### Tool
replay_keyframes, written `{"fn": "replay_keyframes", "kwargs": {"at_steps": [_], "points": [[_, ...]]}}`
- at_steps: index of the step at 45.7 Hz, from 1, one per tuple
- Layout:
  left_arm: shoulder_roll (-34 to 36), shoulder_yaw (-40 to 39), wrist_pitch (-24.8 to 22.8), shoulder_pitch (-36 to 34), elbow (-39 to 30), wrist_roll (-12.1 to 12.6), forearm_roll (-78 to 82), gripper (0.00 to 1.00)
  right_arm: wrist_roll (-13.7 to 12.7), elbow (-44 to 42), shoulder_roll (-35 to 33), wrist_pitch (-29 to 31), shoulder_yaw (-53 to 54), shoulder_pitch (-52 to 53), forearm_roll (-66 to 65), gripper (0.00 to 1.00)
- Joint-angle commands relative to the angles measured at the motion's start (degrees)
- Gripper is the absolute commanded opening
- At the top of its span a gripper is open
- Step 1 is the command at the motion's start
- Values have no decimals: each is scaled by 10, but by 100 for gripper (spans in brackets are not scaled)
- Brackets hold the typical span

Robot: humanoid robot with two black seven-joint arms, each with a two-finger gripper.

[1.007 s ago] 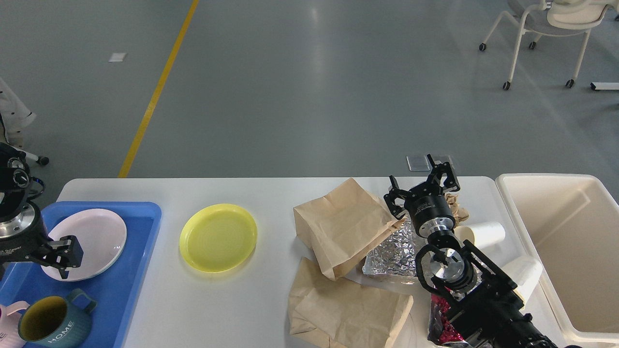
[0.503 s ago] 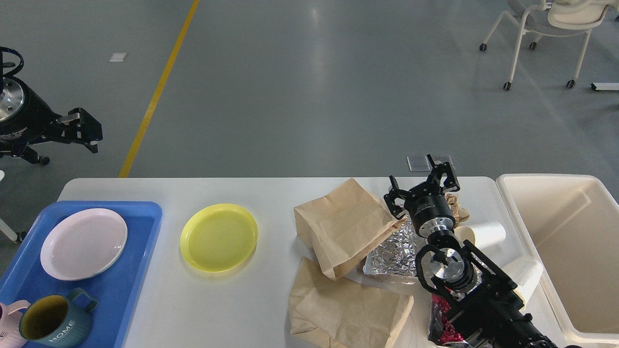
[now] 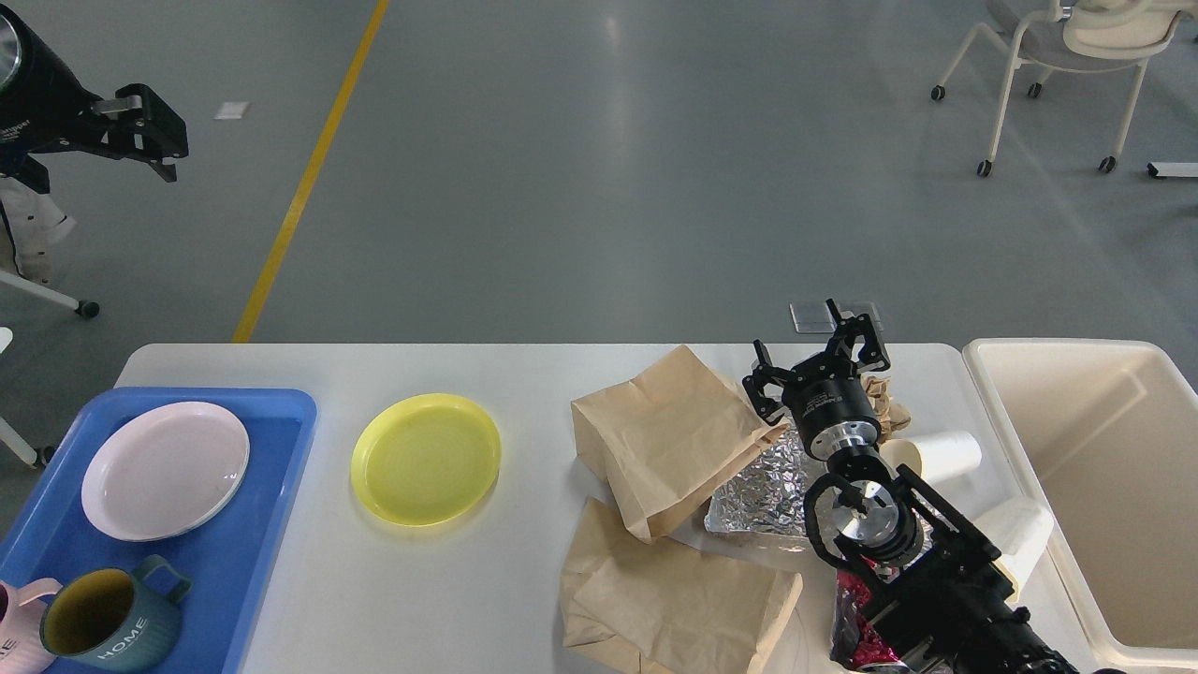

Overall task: Tidy desktop
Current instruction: 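Raise the left gripper and move it to the yellow plate rim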

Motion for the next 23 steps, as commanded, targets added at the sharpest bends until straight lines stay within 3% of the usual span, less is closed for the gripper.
{"fn": "replay_keyframes", "kwargs": {"at_steps": [1,10,23], "points": [[-26,-7,7,58,-1,0,-4,97,0,0,0,0,0,-1,0,100],[-111,-9,62,176,2,-3,-12,97,1,0,0,0,0,0,0,100],[-189,-18,88,282,1,-7,-40,97,0,0,0,0,0,0,0,100]]}}
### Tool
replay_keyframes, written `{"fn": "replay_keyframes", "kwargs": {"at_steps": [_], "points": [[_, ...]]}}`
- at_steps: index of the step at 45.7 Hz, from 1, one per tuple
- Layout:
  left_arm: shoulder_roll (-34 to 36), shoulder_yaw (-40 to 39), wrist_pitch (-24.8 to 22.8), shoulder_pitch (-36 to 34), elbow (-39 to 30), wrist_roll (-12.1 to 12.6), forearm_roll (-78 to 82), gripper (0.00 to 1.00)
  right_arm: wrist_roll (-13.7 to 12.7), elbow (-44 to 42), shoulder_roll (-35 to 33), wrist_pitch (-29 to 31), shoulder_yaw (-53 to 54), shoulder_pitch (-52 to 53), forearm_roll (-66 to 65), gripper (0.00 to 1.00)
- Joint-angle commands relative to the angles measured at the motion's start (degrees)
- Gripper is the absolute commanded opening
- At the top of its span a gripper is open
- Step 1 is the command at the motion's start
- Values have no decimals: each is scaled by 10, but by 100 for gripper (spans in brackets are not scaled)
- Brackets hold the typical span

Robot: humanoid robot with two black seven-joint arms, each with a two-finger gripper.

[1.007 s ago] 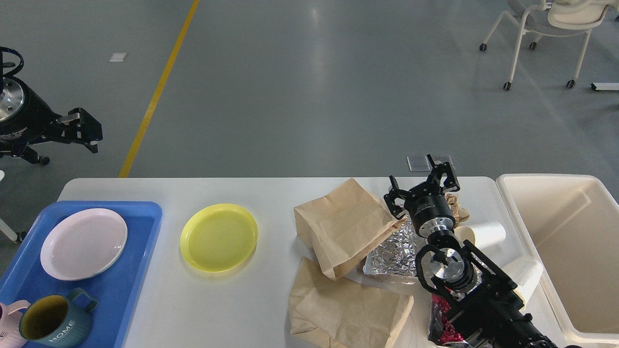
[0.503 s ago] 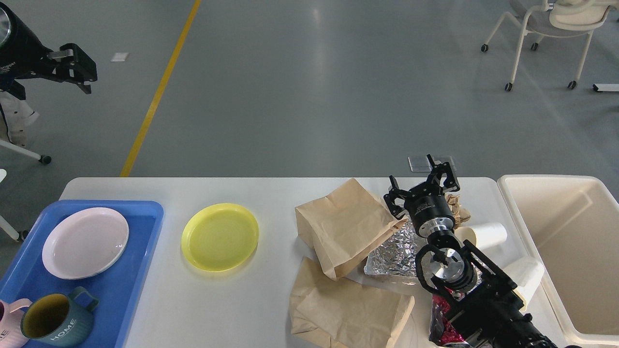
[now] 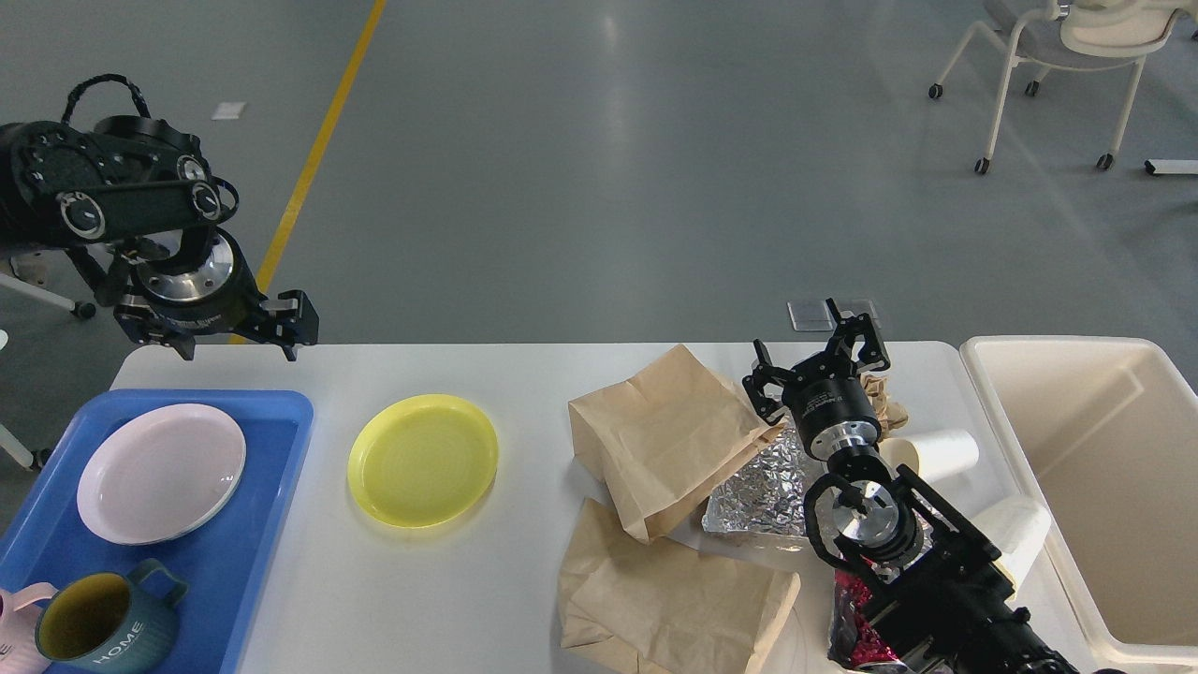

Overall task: Tidy desktop
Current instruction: 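Raise the left gripper and move it to the yellow plate rim, then grip the yellow plate rim with the left gripper and drag it toward the tray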

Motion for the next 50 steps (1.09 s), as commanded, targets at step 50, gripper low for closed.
{"fn": "replay_keyframes", "kwargs": {"at_steps": [50], "points": [[-81,-37,151,184,-1,6,-33,97,0,0,0,0,0,0,0,100]]}}
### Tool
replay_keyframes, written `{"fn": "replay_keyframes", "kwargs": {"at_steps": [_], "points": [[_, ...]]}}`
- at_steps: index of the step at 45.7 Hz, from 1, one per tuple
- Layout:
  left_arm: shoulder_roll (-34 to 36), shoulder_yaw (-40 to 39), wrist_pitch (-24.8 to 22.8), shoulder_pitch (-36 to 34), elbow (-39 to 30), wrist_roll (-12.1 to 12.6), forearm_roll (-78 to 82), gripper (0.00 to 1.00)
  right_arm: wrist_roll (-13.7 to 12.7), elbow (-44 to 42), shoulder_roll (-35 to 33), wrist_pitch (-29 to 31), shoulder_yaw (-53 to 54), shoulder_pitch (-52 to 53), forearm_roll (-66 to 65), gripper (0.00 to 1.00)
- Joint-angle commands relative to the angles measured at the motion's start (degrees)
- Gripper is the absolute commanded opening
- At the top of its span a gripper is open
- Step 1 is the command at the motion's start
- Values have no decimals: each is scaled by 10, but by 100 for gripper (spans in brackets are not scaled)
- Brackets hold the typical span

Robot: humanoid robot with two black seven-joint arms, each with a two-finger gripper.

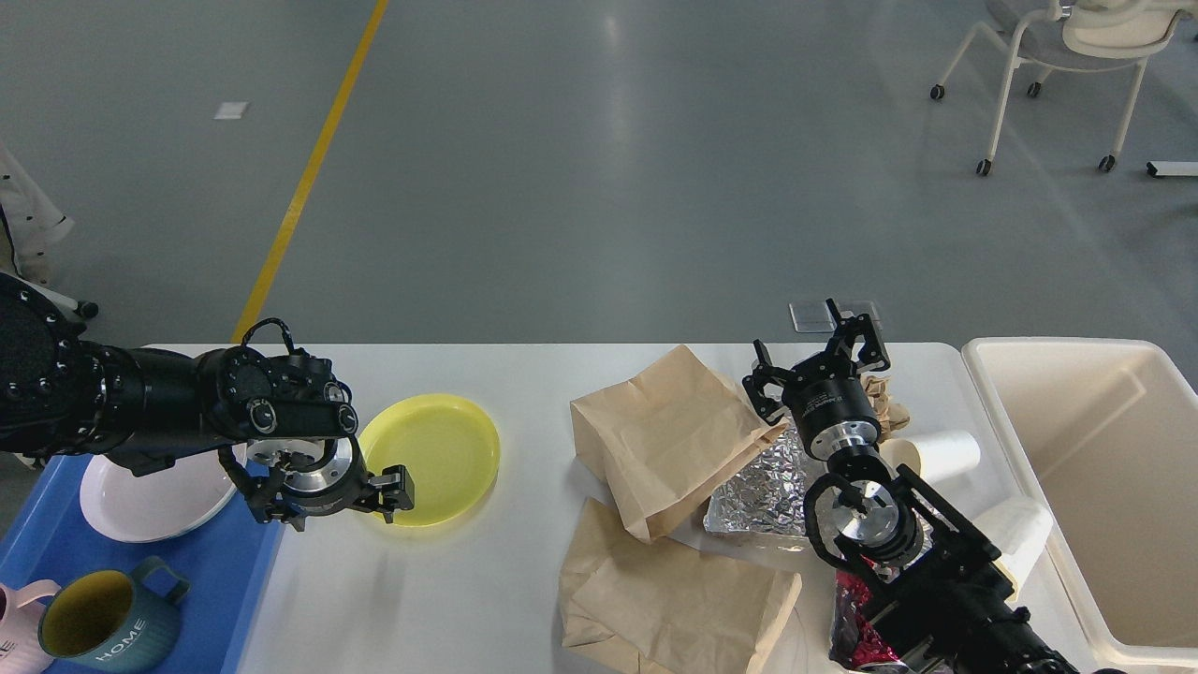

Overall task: Tidy desktop
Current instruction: 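Grip the yellow plate rim with the left gripper and drag it toward the tray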

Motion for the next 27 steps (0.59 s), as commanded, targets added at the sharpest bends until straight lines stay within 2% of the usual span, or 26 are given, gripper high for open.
{"fn": "replay_keyframes", "kwargs": {"at_steps": [1,10,20,27], "points": [[3,1,-2,-2,0,1,0,97,0,0,0,0,0,-1,0,100],[4,0,22,-3,3,-5,-5,96,0,0,0,0,0,0,0,100],[-2,-2,124,30,4,-5,-22,95,0,0,0,0,0,-1,0,100],[-3,-2,161,38,4,-5,-45,95,0,0,0,0,0,0,0,100]]}}
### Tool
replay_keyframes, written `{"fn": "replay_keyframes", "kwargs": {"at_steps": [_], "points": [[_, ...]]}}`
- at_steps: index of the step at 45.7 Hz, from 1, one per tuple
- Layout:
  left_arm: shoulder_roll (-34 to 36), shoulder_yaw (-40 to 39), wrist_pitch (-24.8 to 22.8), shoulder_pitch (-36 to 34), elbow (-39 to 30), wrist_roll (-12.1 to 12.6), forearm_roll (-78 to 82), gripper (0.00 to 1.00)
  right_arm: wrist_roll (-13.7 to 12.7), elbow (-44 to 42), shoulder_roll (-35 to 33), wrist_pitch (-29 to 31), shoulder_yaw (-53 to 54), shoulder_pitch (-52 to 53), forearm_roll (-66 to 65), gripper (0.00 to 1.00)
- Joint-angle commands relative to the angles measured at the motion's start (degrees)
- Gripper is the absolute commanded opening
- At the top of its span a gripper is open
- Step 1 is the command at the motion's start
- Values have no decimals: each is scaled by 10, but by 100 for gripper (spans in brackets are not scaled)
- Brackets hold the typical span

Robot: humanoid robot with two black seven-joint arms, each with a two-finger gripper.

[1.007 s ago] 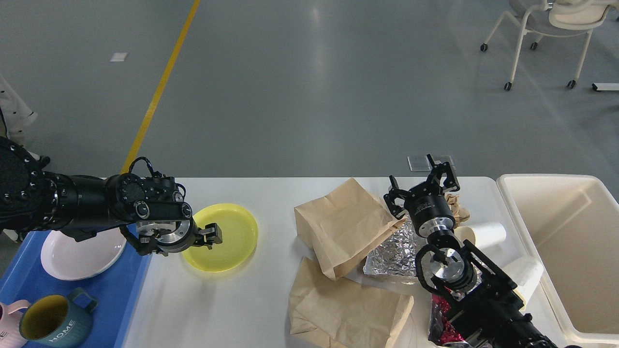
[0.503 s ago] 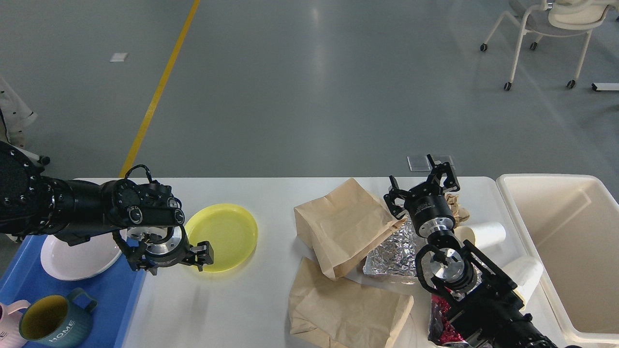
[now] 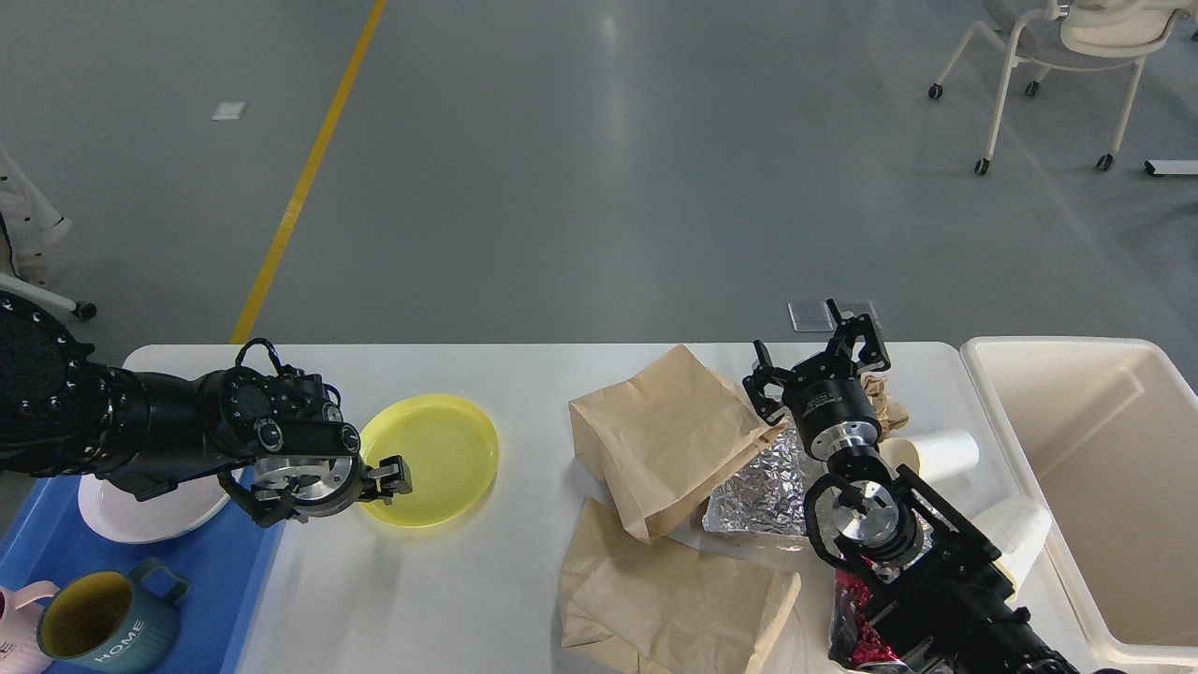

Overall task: Tidy desktop
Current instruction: 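Grip the yellow plate rim with the left gripper and drag it toward the tray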

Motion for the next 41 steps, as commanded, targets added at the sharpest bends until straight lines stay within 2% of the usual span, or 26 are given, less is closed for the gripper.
{"fn": "replay_keyframes", "kwargs": {"at_steps": [1,10,14,21,24,34,41], "points": [[-1,0,30,8,0,0,-21,94,0,0,0,0,0,0,0,100],[-5,0,78,21,0,-1,-55,88,0,0,0,0,0,0,0,100],[-5,0,85,26,0,-2,-55,84,0,0,0,0,0,0,0,100],[-6,1,87,27,0,-2,-54,69,0,0,0,0,0,0,0,100],[-7,1,89,27,0,-2,-54,66,0,0,0,0,0,0,0,100],[-12,-2,91,29,0,-2,-55,60,0,0,0,0,0,0,0,100],[-14,-3,125,40,0,-3,-56,59,0,0,0,0,0,0,0,100]]}}
